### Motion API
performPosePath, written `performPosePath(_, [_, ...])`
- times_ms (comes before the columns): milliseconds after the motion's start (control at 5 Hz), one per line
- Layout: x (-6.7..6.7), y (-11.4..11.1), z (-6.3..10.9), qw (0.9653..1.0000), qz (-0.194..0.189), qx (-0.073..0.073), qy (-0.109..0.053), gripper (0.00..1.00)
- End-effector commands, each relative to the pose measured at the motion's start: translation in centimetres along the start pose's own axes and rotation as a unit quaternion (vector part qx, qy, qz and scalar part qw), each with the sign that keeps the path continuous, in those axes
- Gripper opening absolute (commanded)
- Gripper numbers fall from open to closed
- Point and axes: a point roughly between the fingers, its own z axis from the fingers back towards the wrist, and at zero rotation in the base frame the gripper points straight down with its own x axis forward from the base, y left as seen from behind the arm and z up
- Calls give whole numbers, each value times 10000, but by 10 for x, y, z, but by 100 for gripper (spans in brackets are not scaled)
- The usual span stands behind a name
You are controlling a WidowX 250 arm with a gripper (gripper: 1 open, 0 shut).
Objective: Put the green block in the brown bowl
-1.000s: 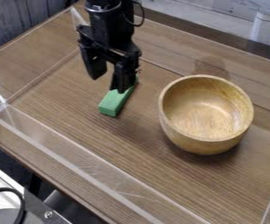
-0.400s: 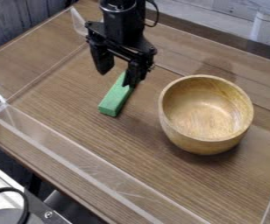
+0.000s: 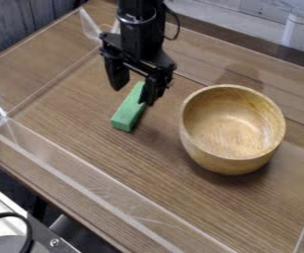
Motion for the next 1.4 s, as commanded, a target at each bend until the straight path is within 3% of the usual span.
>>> performPosePath(0, [7, 13, -2, 9998, 88, 18, -173, 100])
performPosePath(400, [10, 27, -30, 9993, -86, -261, -247, 100])
performPosePath(600, [11, 31, -40, 9988, -244, -417, -46, 100])
performPosePath(800, [13, 32, -41, 9978, -384, -540, 47, 0])
performPosePath(1200, [13, 33, -32, 9992, -164, -358, 122, 0])
